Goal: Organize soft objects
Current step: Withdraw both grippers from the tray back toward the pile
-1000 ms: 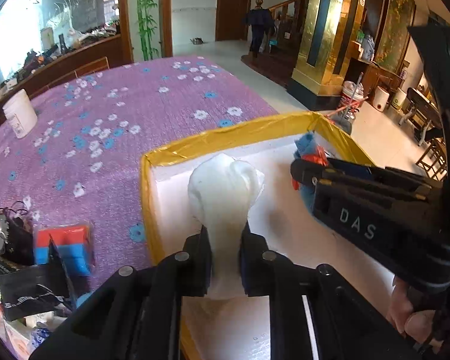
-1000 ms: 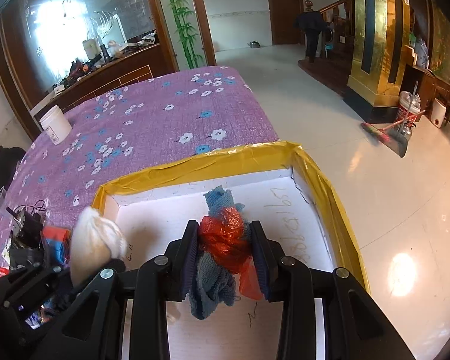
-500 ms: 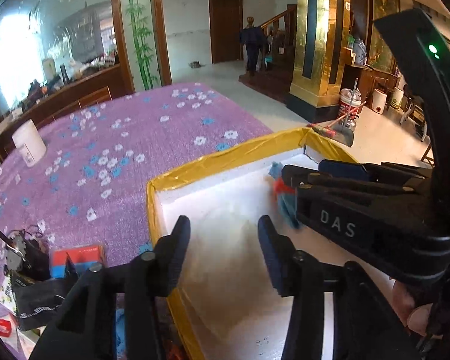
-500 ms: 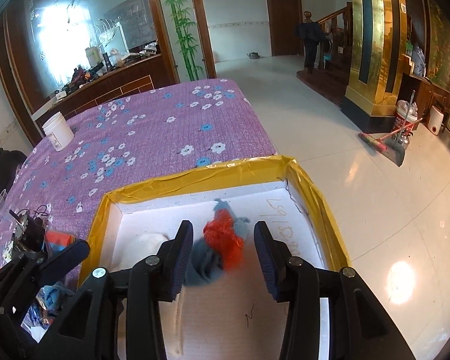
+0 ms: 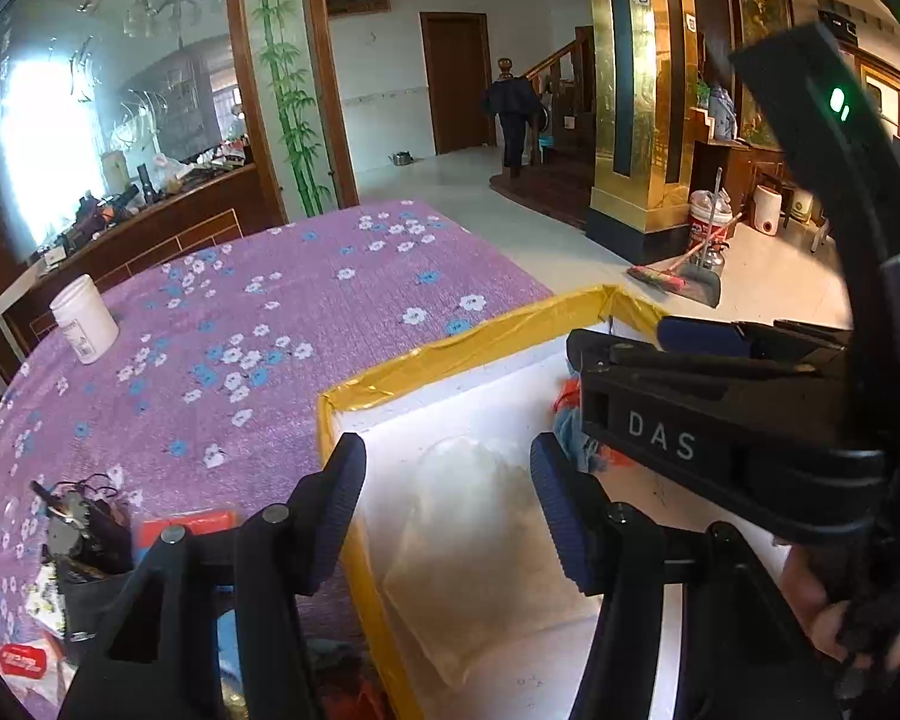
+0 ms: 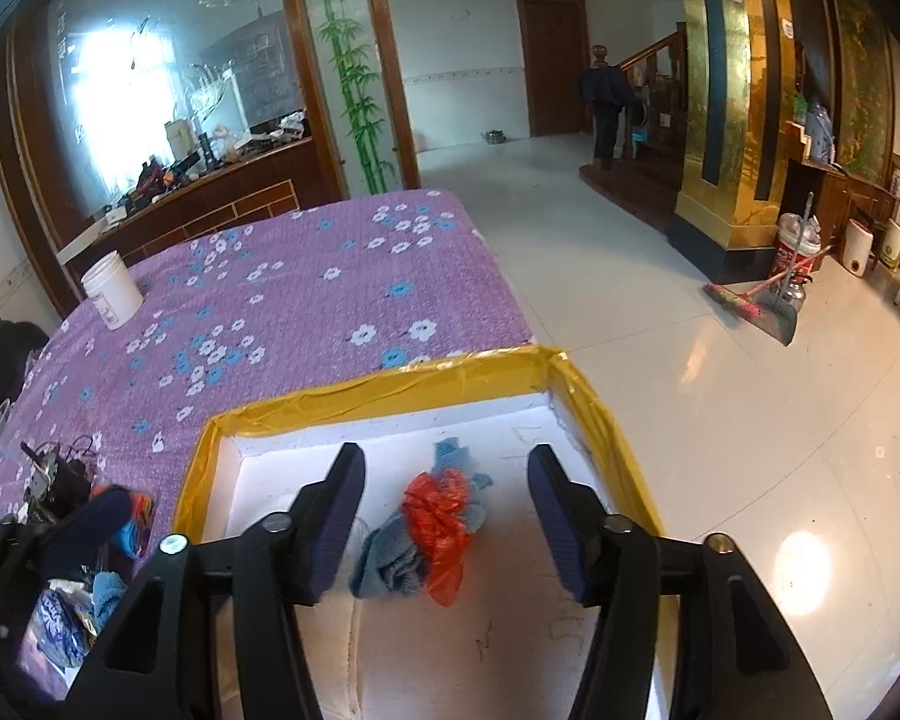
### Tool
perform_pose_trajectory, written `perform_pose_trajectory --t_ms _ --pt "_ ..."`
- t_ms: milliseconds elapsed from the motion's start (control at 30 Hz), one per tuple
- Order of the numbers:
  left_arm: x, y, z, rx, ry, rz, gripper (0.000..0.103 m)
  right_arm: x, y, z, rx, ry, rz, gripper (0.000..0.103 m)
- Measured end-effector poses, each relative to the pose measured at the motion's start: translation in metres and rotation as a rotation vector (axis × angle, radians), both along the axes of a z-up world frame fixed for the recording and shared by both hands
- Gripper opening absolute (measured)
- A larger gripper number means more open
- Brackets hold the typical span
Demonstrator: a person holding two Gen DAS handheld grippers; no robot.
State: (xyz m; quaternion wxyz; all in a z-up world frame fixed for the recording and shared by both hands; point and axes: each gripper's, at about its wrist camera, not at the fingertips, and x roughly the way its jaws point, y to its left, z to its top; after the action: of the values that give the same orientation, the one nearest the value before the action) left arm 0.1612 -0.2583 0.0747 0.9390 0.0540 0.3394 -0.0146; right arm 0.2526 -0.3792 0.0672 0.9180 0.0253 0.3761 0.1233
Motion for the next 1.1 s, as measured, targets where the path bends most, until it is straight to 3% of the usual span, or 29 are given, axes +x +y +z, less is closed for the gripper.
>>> perform_pose_trajectory --t_ms 267,400,633,833,900,1033,1100 --pt "-0.048 0.018 0.029 0.02 -0.059 0.047 0.065 -0.029 0.001 0.027 0.047 -0.06 0.033 0.063" --pt "-0.086 0.036 0.037 0.018 -0.075 0.074 0.065 -0.073 0.018 0.043 0.078 -0.105 0.111 0.073" --pt "-0.153 0.082 0.029 0.002 -0.066 0.137 0.067 -0.149 0.065 0.043 0.153 -0.102 0.283 0.073" --pt "-0.21 0.159 0.016 0.0 -0.044 0.222 0.069 -0.2 0.123 0.034 0.15 -0.064 0.455 0.073" --pt "-0.221 0.19 0.017 0.004 -0.048 0.251 0.076 -0.21 0.137 0.032 0.129 -0.054 0.49 0.073" --pt "-0.212 0.258 0.016 -0.009 0.007 0.281 0.079 -0.218 0.139 0.031 0.111 -0.037 0.482 0.073" --pt "-0.196 0.283 0.011 -0.035 0.06 0.24 0.079 -0.218 0.136 0.031 0.109 -0.028 0.47 0.073"
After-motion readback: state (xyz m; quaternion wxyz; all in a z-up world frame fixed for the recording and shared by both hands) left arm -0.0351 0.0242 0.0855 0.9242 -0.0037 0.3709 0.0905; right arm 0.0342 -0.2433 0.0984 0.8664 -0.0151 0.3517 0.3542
